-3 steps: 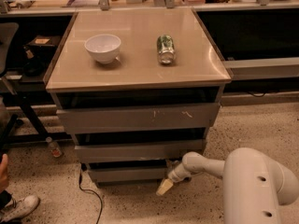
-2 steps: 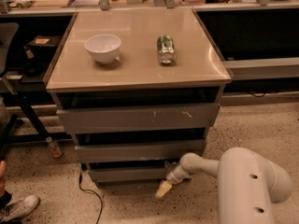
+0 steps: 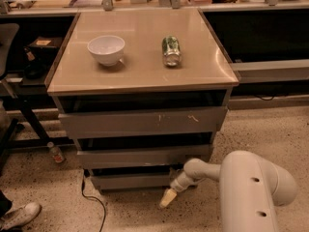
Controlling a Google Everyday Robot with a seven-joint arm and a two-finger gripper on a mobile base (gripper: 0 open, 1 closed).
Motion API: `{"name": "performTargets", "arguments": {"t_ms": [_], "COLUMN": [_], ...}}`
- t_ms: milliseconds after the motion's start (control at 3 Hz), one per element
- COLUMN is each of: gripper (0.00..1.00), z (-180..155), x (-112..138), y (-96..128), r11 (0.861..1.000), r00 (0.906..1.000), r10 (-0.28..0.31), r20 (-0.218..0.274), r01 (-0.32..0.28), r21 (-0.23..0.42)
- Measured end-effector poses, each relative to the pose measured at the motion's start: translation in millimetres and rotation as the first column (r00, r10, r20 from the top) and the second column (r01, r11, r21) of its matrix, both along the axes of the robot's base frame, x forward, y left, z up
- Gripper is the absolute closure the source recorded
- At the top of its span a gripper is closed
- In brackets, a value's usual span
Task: Open bottom drawer
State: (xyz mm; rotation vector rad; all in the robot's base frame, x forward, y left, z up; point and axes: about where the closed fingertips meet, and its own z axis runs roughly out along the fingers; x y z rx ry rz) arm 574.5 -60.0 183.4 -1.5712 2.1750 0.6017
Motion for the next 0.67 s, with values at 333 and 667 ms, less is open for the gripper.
{"name": "performTargets", "arguments": {"t_ms": [333,667], "gripper": [0.0,0.0], "z": [8.1,38.4], "x": [-14.3,-18.1], "y": [-5.0,-29.8], "r11": [1.0,0.993], "r00": [0.9995,0.993], "r10": [-0.022,-0.117], "r20": [-0.025,-0.018], "r01": [0.022,0.117], "r21": [0.003,0.004]}}
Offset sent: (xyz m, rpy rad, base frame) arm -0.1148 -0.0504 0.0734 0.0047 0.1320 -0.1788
